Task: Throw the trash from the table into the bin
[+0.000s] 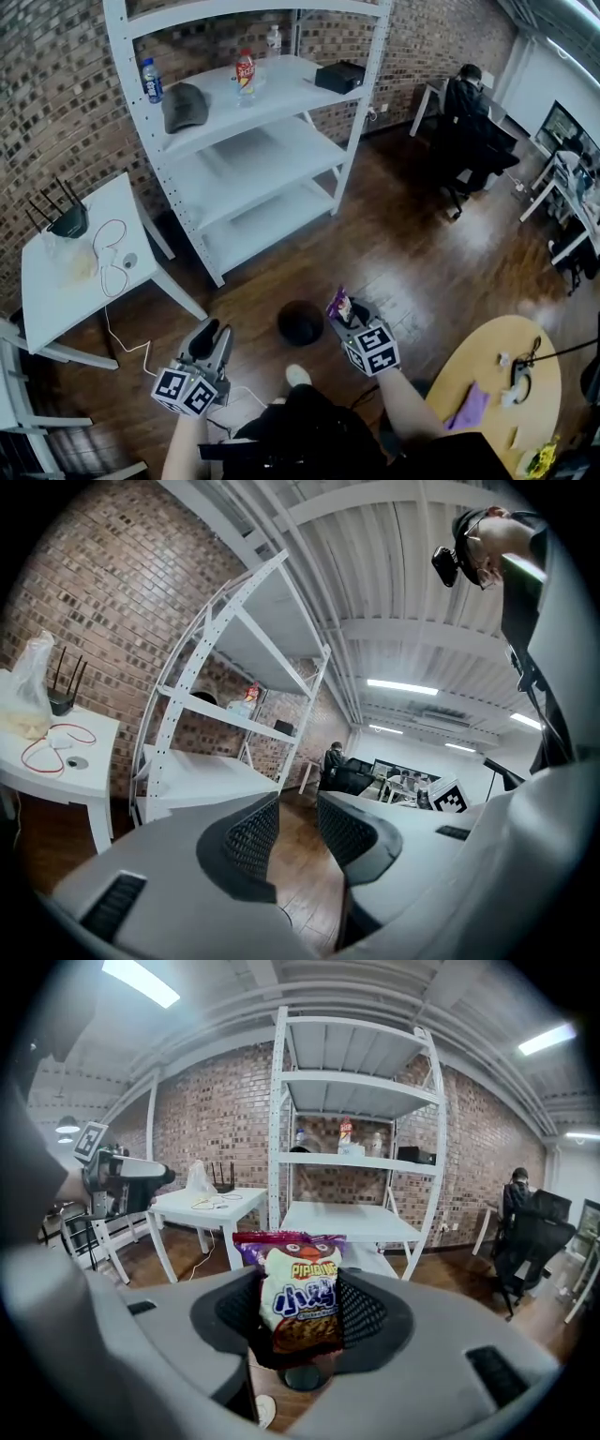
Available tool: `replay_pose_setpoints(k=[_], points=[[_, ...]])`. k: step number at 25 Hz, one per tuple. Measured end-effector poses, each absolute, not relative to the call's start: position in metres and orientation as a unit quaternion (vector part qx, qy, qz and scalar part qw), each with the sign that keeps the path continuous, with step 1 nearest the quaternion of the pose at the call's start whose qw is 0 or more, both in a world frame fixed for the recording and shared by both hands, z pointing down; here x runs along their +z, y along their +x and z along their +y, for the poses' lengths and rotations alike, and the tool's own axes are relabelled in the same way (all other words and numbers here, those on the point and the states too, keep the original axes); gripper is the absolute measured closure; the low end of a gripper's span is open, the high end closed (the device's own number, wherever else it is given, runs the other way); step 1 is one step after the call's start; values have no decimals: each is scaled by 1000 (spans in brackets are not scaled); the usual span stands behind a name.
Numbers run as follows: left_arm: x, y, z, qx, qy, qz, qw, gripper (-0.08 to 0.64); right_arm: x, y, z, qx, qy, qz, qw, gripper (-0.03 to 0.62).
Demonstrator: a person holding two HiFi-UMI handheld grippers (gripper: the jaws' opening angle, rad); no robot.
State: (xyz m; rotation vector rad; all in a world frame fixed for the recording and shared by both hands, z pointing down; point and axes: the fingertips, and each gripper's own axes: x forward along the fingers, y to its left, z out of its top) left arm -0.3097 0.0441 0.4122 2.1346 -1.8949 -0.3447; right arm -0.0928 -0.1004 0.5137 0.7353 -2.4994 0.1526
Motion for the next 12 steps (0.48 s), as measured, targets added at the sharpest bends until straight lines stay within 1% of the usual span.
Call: replay_pose_setpoints(k=[5, 8, 12], points=[[435, -320, 17, -102, 714, -675, 157, 430, 552, -107, -130, 86, 262, -916, 292, 390], [462, -315, -2, -59, 711, -680, 170, 430, 580, -116, -134, 104, 238, -914, 311, 390], [498, -308, -33, -38, 699, -682, 209, 430, 613, -124, -136, 127, 212, -907, 340, 390]])
